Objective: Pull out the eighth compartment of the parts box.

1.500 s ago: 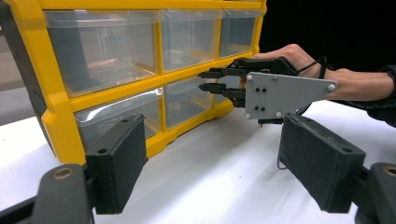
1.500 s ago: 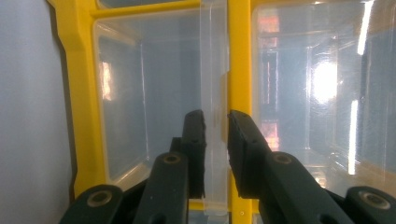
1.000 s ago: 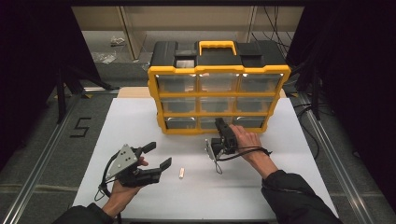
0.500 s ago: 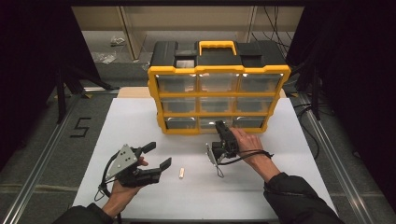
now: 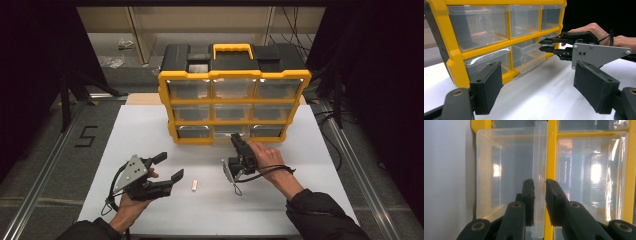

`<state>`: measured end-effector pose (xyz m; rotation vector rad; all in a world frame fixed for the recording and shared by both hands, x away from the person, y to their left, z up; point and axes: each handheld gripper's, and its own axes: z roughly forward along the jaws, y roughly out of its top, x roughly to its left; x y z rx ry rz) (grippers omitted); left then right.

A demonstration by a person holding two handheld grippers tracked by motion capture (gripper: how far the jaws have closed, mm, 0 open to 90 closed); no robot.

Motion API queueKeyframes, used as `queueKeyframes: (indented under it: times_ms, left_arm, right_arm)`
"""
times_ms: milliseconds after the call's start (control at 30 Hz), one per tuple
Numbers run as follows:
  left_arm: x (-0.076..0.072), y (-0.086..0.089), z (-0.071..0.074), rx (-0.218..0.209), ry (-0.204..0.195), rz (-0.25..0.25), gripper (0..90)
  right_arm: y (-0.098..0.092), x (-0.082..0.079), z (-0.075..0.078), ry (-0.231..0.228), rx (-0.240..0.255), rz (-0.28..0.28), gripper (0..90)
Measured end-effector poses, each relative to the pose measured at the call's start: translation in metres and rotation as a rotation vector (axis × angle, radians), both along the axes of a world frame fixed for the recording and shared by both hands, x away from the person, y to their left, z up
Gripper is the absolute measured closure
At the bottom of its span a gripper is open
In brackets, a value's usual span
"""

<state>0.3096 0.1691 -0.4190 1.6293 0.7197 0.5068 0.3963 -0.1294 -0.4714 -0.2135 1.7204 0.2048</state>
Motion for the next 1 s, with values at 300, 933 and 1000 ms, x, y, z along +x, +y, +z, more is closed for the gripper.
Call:
queueKeyframes:
  times_ms: [300,933,1000]
  left_arm:
    - [0.000,0.000,0.000,-0.001,-0.001,0.000,22.1]
    - [0.000,0.000,0.000,0.000,0.002,0.001,22.1]
    - [0.000,0.000,0.000,0.000,0.001,0.001,22.1]
  right_arm:
    - [-0.003,-0.008,0.000,0.001,-0.002,0.010,78.5]
    - [-0.005,-0.019,0.001,0.005,-0.003,0.028,78.5]
    - [-0.005,-0.021,0.000,0.005,-0.009,0.033,78.5]
